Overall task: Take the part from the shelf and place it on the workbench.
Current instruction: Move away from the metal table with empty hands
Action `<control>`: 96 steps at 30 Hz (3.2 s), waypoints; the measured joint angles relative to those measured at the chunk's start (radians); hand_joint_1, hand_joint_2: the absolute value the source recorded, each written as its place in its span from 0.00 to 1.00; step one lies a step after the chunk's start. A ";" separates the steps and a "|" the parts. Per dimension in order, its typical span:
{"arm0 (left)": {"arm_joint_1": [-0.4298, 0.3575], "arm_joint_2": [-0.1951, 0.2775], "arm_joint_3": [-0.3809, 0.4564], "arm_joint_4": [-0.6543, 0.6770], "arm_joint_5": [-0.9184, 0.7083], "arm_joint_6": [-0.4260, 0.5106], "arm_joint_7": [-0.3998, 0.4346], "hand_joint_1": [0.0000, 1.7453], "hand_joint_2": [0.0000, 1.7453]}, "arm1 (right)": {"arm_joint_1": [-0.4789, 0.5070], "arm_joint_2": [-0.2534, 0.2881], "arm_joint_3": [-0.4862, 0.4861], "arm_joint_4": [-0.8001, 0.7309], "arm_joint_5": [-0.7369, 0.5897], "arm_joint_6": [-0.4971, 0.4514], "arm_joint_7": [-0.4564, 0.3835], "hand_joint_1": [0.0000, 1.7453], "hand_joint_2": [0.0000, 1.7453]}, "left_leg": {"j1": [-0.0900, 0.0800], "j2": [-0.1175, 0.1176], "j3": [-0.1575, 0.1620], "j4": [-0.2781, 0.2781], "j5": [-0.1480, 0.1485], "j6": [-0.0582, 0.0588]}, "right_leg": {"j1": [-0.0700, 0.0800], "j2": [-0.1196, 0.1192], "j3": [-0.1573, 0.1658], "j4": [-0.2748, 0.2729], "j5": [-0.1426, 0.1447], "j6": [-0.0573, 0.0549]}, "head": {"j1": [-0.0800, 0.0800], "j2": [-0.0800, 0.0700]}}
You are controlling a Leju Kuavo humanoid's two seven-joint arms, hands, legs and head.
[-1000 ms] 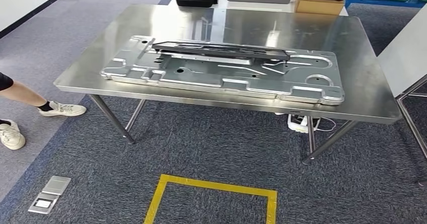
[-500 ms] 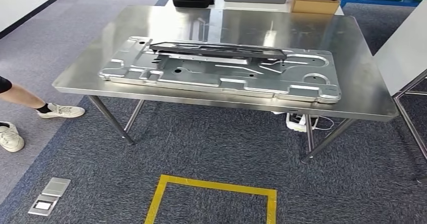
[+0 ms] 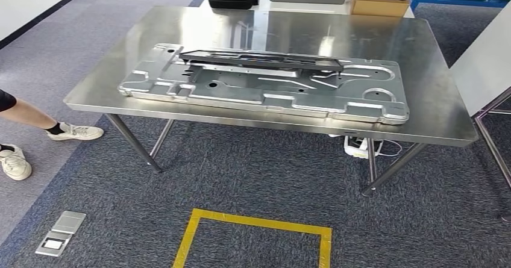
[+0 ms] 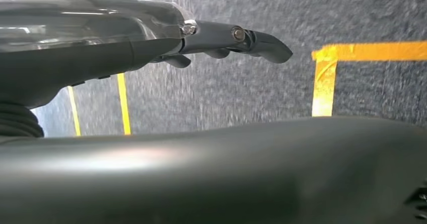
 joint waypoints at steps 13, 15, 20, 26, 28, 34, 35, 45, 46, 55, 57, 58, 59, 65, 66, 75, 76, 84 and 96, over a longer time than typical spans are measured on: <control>0.016 0.009 -0.046 0.000 0.068 -0.014 0.000 0.00 1.00 | 0.001 -0.009 0.028 -0.025 -0.034 0.004 -0.010 0.00 1.00 | -0.008 0.000 0.000 0.001 0.000 0.000 | -0.007 0.000 0.001 0.000 0.000 0.001 | 0.000 0.000; 0.016 0.010 -0.047 0.000 0.068 -0.014 0.000 0.00 1.00 | 0.001 -0.009 0.028 -0.025 -0.034 0.004 -0.010 0.00 1.00 | -0.008 0.000 0.000 0.001 0.000 0.000 | -0.008 0.000 0.001 0.000 0.000 0.001 | 0.000 0.000; 0.017 0.011 -0.048 0.000 0.068 -0.014 0.000 0.00 1.00 | 0.001 -0.009 0.028 -0.026 -0.034 0.005 -0.011 0.00 1.00 | -0.008 0.000 0.000 0.001 0.000 0.000 | -0.008 0.000 0.000 0.000 0.000 0.000 | 0.000 0.000; 0.017 0.011 -0.049 0.000 0.068 -0.014 0.000 0.00 1.00 | 0.001 -0.010 0.028 -0.030 -0.034 0.005 -0.011 0.00 1.00 | -0.008 0.000 0.000 0.001 0.000 0.000 | -0.008 0.000 0.000 0.000 0.000 0.000 | 0.000 0.000; 0.017 0.011 -0.049 0.000 0.068 -0.014 0.000 0.00 1.00 | 0.001 -0.010 0.028 -0.030 -0.034 0.005 -0.011 0.00 1.00 | -0.008 0.000 0.000 0.001 0.000 0.000 | -0.008 0.000 0.000 0.000 0.000 0.000 | 0.000 0.000; 0.017 0.012 -0.049 0.000 0.068 -0.014 0.000 0.00 1.00 | 0.001 -0.010 0.028 -0.031 -0.034 0.006 -0.011 0.00 1.00 | -0.008 0.000 0.000 0.001 0.000 0.000 | -0.008 0.000 0.000 0.000 0.000 0.000 | 0.000 0.000; 0.017 0.012 -0.049 0.000 0.067 -0.014 0.000 0.00 1.00 | 0.001 -0.010 0.028 -0.031 -0.034 0.007 -0.011 0.00 1.00 | -0.008 0.000 0.000 0.001 0.000 0.000 | -0.008 0.000 0.000 0.000 0.000 0.000 | 0.000 0.000; -0.001 0.010 0.035 0.000 -0.158 0.029 0.000 0.00 1.00 | -0.019 0.000 -0.004 -0.020 0.074 -0.015 0.001 0.00 1.00 | -0.008 0.000 0.000 0.001 0.000 0.000 | -0.008 0.000 0.000 0.000 0.000 0.000 | 0.000 0.000; -0.004 0.009 0.046 0.000 -0.185 0.034 0.000 0.00 1.00 | -0.022 0.002 -0.010 -0.017 0.088 -0.019 0.002 0.00 1.00 | -0.008 0.000 0.000 0.001 0.000 0.000 | -0.008 0.000 0.000 0.000 0.000 0.000 | 0.000 0.000; -0.030 -0.006 0.166 0.009 -0.457 0.095 0.001 0.00 1.00 | -0.052 0.027 -0.087 0.016 0.235 -0.062 0.034 0.00 1.00 | -0.008 0.000 0.000 0.001 0.000 0.000 | -0.008 0.000 0.000 0.000 0.000 0.000 | 0.000 0.000; -0.036 -0.011 0.194 0.015 -0.518 0.109 0.001 0.00 1.00 | -0.058 0.034 -0.105 0.024 0.267 -0.072 0.039 0.00 1.00 | -0.008 0.000 0.000 0.001 0.000 0.000 | -0.008 0.000 0.000 0.000 0.000 0.000 | 0.000 0.000; -0.039 -0.013 0.209 0.018 -0.548 0.115 0.002 0.00 1.00 | -0.062 0.037 -0.116 0.028 0.283 -0.077 0.044 0.00 1.00 | -0.008 0.000 0.000 0.001 0.000 0.000 | -0.008 0.000 0.000 0.000 0.000 0.000 | 0.000 0.000; -0.043 -0.016 0.223 0.022 -0.578 0.122 0.002 0.00 1.00 | -0.065 0.041 -0.125 0.033 0.299 -0.082 0.048 0.00 1.00 | -0.008 0.000 0.000 0.001 0.000 0.000 | -0.008 0.000 0.000 0.000 0.000 0.000 | 0.000 0.000; -0.064 -0.033 0.310 0.047 -0.753 0.162 0.002 0.00 1.00 | -0.087 0.060 -0.186 0.059 0.392 -0.109 0.067 0.00 1.00 | -0.008 0.000 0.000 0.001 0.000 0.000 | -0.008 0.000 0.000 0.000 0.000 0.000 | 0.000 0.000; -0.068 -0.036 0.325 0.051 -0.784 0.168 0.002 0.00 1.00 | -0.090 0.064 -0.196 0.063 0.408 -0.114 0.070 0.00 1.00 | -0.008 0.000 0.000 0.001 0.000 0.000 | -0.008 0.000 0.000 0.000 0.000 0.000 | 0.000 0.000; -0.098 -0.059 0.450 0.086 -1.056 0.232 0.003 0.00 1.00 | -0.122 0.093 -0.284 0.099 0.550 -0.154 0.094 0.00 1.00 | -0.008 0.000 0.000 0.001 0.000 0.000 | -0.008 0.000 0.000 0.000 0.000 0.000 | 0.000 0.000; -0.101 -0.062 0.464 0.090 -1.087 0.238 0.003 0.00 1.00 | -0.125 0.097 -0.295 0.103 0.565 -0.159 0.098 0.00 1.00 | -0.008 0.000 0.000 0.001 0.000 0.000 | -0.008 0.000 0.000 0.000 0.000 0.000 | 0.000 0.000; -0.126 -0.083 0.569 0.120 -1.331 0.295 0.010 0.00 1.00 | -0.153 0.123 -0.371 0.134 0.693 -0.196 0.121 0.00 1.00 | -0.008 0.000 0.000 0.001 0.000 0.000 | -0.008 0.000 0.000 0.000 0.000 0.000 | 0.000 0.000; -0.141 -0.098 0.627 0.141 -1.443 0.319 -0.013 0.00 0.00 | -0.170 0.141 -0.447 0.154 0.739 -0.216 0.157 0.00 0.00 | -0.008 0.000 0.000 0.002 0.000 0.000 | -0.008 0.000 0.000 0.000 0.000 0.000 | 0.000 0.000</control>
